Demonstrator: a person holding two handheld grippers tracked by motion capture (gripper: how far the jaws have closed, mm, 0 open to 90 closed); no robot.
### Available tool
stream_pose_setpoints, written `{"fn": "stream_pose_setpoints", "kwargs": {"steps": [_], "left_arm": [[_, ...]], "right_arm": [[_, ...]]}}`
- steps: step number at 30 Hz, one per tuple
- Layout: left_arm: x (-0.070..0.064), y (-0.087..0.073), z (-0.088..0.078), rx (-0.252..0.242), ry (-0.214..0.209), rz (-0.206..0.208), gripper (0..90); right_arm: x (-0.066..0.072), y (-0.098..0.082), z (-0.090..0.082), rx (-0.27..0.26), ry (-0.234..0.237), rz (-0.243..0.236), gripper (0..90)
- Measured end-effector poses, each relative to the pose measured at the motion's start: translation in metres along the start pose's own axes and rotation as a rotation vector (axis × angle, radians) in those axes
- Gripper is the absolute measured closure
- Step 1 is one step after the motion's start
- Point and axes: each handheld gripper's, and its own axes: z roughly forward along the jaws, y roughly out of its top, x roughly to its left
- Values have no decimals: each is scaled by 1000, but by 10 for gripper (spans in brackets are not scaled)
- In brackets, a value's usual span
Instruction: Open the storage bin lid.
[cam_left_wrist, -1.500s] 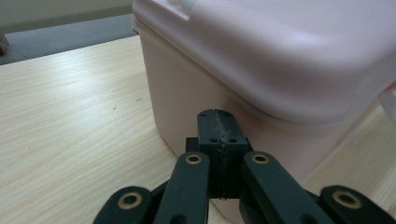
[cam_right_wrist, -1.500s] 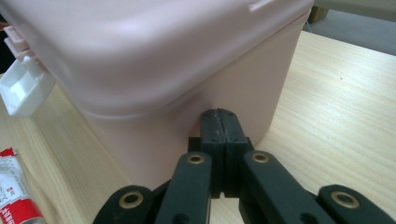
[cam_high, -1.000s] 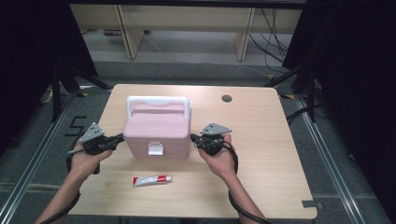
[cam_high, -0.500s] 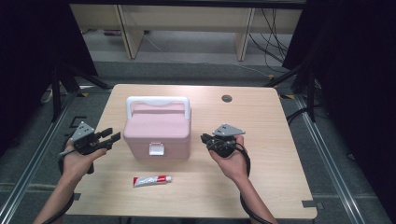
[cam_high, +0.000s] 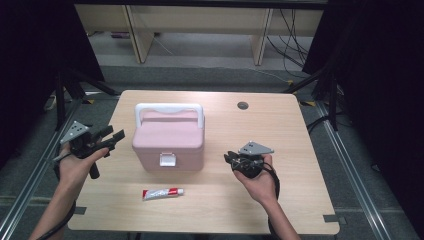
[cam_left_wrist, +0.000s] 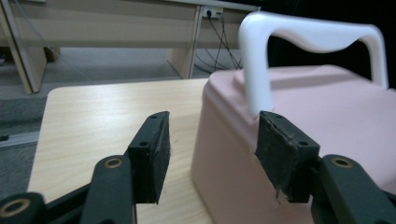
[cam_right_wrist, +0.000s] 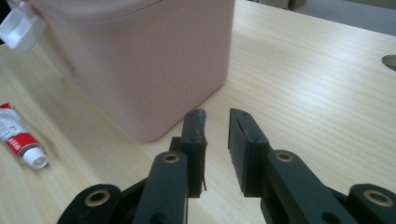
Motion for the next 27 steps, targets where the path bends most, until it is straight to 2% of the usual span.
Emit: {"fn": "stream_pose_setpoints", "kwargs": {"steps": [1, 3, 4, 6, 8, 9, 10, 11, 12, 14, 17, 18, 19, 22, 23, 27], "left_arm": [[-1, 4, 2, -1, -7, -6, 453], [-3, 10, 6, -6, -14, -25, 469], [-3, 14, 8, -9, -16, -36, 477], [-4, 21, 13, -14, -18, -55, 495], [-6, 26, 17, -9, -14, -76, 512], [-7, 28, 19, -9, -16, -82, 517], [-9, 30, 21, -4, -20, -84, 522], [-11, 32, 23, -3, -26, -88, 527], [-13, 33, 24, 3, -32, -86, 530], [-19, 35, 27, 9, -51, -77, 530], [-26, 38, 34, 24, -62, -73, 528], [-27, 38, 36, 32, -58, -77, 528], [-27, 38, 39, 42, -54, -84, 529], [-27, 36, 48, 81, -38, -95, 552], [-27, 36, 51, 84, -34, -98, 556], [-27, 35, 56, 98, -24, -102, 612]], "right_arm": [[1, -1, 1, 2, 3, -14, 768], [5, -2, 2, 4, 19, -7, 767], [8, -3, 3, 3, 19, 16, 766], [9, -4, 3, 6, 21, -7, 764], [12, -5, 6, -1, 40, -3, 763], [13, -5, 5, 5, 29, -3, 763], [14, -5, 6, -4, 27, -5, 763], [15, -4, 7, -7, 47, 0, 763], [18, -4, 6, -7, 33, 0, 764], [20, -3, 6, -8, 41, -2, 766], [31, -1, 4, -41, 54, -17, 814], [31, -1, 4, -41, 54, -17, 814], [34, -1, 4, -35, 53, 5, 828], [36, -1, 8, -37, 71, -34, 839], [38, -1, 8, -30, 76, -17, 840], [37, -1, 9, -24, 77, -28, 840]]}}
